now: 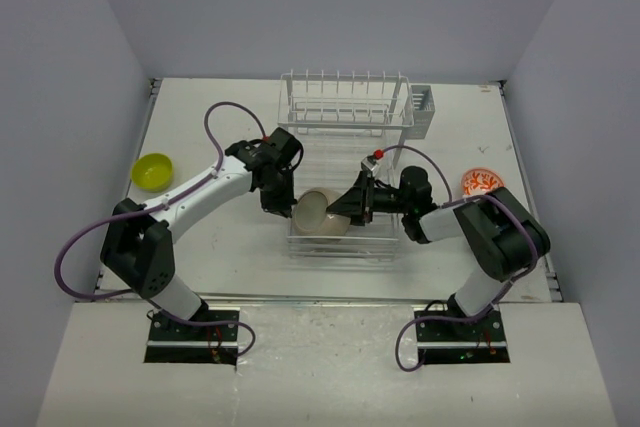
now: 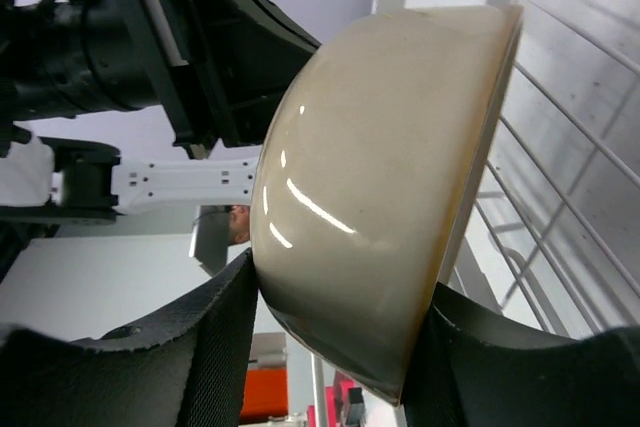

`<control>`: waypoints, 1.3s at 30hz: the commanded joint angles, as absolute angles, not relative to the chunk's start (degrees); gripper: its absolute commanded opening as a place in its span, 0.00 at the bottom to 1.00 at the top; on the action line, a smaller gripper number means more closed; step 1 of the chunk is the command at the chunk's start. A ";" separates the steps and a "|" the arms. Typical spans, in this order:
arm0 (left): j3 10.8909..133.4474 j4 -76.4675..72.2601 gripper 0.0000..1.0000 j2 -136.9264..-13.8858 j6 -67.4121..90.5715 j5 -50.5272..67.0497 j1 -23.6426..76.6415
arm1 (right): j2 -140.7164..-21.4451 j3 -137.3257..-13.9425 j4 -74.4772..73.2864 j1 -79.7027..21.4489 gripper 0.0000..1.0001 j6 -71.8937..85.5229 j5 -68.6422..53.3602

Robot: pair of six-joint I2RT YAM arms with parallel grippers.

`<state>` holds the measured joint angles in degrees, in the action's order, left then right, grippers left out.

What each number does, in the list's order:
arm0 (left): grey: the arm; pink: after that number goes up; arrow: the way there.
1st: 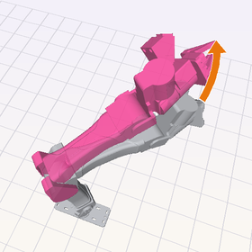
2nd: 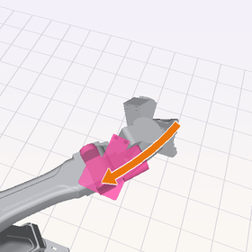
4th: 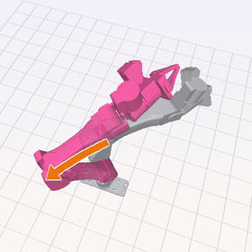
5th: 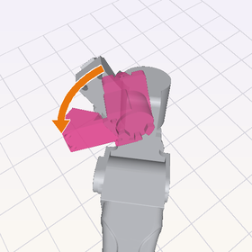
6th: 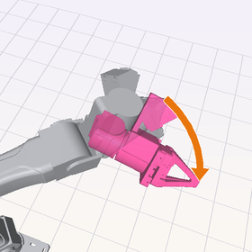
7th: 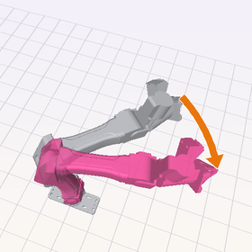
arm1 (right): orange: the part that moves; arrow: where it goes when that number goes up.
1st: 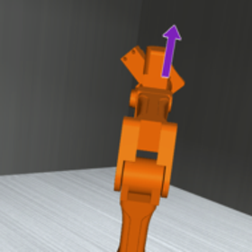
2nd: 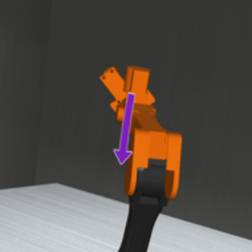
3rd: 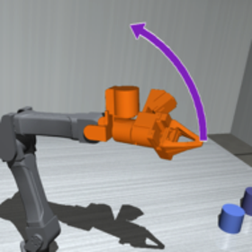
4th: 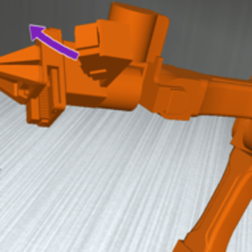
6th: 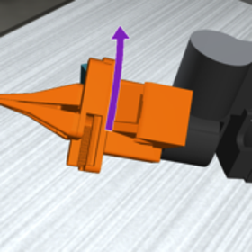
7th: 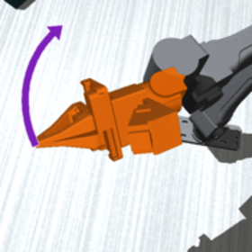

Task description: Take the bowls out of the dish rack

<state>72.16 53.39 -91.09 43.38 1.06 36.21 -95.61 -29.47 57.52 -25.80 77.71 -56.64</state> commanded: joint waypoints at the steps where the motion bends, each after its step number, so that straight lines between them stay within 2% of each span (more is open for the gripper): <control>1: 73.65 49.31 0.00 -92.37 43.15 0.97 36.74 | -99.48 -28.66 75.29 -26.37 0.47 87.61 -58.45; 5: 73.56 49.31 0.00 -92.37 43.15 0.97 36.83 | -105.20 -28.48 91.19 -26.37 0.46 95.88 -58.54; 7: 73.65 49.31 0.00 -92.37 43.07 1.05 36.83 | -106.78 -28.48 93.94 -26.37 0.45 97.91 -58.62; 12: 73.83 49.22 0.00 -92.64 43.07 1.23 36.83 | -106.00 -27.77 94.31 -26.45 0.43 97.38 -58.97; 15: 73.83 49.13 0.00 -92.72 42.98 1.23 36.91 | -105.73 -27.86 94.48 -26.46 0.34 97.38 -59.15; 32: 73.74 48.96 0.00 -92.55 42.89 1.32 37.18 | -103.54 -30.32 94.66 -26.98 0.29 97.29 -60.64; 33: 73.65 48.96 0.00 -92.55 42.80 1.32 37.18 | -103.36 -30.32 94.66 -26.98 0.27 97.21 -60.64; 35: 73.83 48.96 0.00 -92.64 42.80 1.49 37.18 | -102.75 -30.50 94.57 -26.98 0.14 97.12 -60.73; 36: 73.83 48.96 0.00 -92.72 42.72 1.41 37.18 | -102.66 -30.59 94.48 -26.98 0.05 97.12 -60.73; 37: 73.92 48.87 0.00 -92.90 42.71 1.41 37.18 | -102.57 -30.76 94.13 -26.98 0.01 97.03 -61.08; 39: 74.00 48.95 0.00 -92.99 42.63 1.50 37.18 | -102.22 -30.85 92.65 -26.98 0.00 95.89 -61.43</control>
